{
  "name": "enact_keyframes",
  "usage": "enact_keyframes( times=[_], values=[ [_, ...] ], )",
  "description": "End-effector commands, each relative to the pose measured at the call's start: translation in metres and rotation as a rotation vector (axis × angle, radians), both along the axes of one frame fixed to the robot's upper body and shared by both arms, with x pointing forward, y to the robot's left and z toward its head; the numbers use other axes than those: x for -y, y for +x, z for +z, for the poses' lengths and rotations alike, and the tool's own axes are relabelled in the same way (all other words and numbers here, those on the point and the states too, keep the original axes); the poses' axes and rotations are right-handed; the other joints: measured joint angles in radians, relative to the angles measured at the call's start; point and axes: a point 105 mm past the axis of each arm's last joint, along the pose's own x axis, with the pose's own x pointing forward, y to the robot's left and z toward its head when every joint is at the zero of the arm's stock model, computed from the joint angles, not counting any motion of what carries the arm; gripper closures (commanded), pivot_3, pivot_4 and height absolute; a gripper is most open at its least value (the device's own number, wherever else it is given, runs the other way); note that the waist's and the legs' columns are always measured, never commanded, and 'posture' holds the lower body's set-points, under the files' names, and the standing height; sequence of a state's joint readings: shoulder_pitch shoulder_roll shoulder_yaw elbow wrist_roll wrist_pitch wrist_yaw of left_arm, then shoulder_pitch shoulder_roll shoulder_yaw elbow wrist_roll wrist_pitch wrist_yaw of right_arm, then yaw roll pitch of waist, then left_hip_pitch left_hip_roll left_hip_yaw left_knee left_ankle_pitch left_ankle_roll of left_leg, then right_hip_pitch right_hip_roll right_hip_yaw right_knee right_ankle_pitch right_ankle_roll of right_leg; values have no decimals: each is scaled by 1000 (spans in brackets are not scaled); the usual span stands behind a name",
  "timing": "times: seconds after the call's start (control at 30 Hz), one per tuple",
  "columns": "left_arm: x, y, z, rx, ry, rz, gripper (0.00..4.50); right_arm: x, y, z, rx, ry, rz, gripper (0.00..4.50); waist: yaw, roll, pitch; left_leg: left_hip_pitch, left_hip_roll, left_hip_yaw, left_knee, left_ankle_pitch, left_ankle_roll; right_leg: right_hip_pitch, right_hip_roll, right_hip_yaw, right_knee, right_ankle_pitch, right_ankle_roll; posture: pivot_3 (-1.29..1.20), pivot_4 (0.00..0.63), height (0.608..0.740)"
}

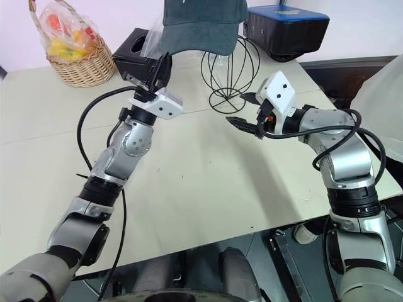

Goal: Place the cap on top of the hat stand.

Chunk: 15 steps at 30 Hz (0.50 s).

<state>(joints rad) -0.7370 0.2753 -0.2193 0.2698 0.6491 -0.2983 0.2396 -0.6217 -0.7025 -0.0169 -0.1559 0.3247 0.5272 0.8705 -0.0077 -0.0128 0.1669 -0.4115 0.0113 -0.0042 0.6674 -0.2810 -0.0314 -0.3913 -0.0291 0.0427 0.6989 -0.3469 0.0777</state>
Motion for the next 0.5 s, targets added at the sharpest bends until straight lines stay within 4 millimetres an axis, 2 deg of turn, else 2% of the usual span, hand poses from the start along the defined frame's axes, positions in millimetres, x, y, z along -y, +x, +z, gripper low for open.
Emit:
enact_keyframes(
  times=[0.03,0.23,0.5],
  values=[
    [13,-5,12,60,-2,-29,4489,4,-6,14,55,6,-10,1013,0,0,0,0,0,0,0,0,0,0,0,0,0,0,0,0,150,740],
    [29,-2,1,41,28,-24,4489,5,-8,13,50,7,-19,1013,0,0,0,0,0,0,0,0,0,0,0,0,0,0,0,0,150,740],
    [51,0,-4,67,85,23,4489,6,-11,11,39,5,-25,1013,4,0,0,0,0,0,0,0,0,0,0,0,0,0,0,0,150,740]
  ],
)
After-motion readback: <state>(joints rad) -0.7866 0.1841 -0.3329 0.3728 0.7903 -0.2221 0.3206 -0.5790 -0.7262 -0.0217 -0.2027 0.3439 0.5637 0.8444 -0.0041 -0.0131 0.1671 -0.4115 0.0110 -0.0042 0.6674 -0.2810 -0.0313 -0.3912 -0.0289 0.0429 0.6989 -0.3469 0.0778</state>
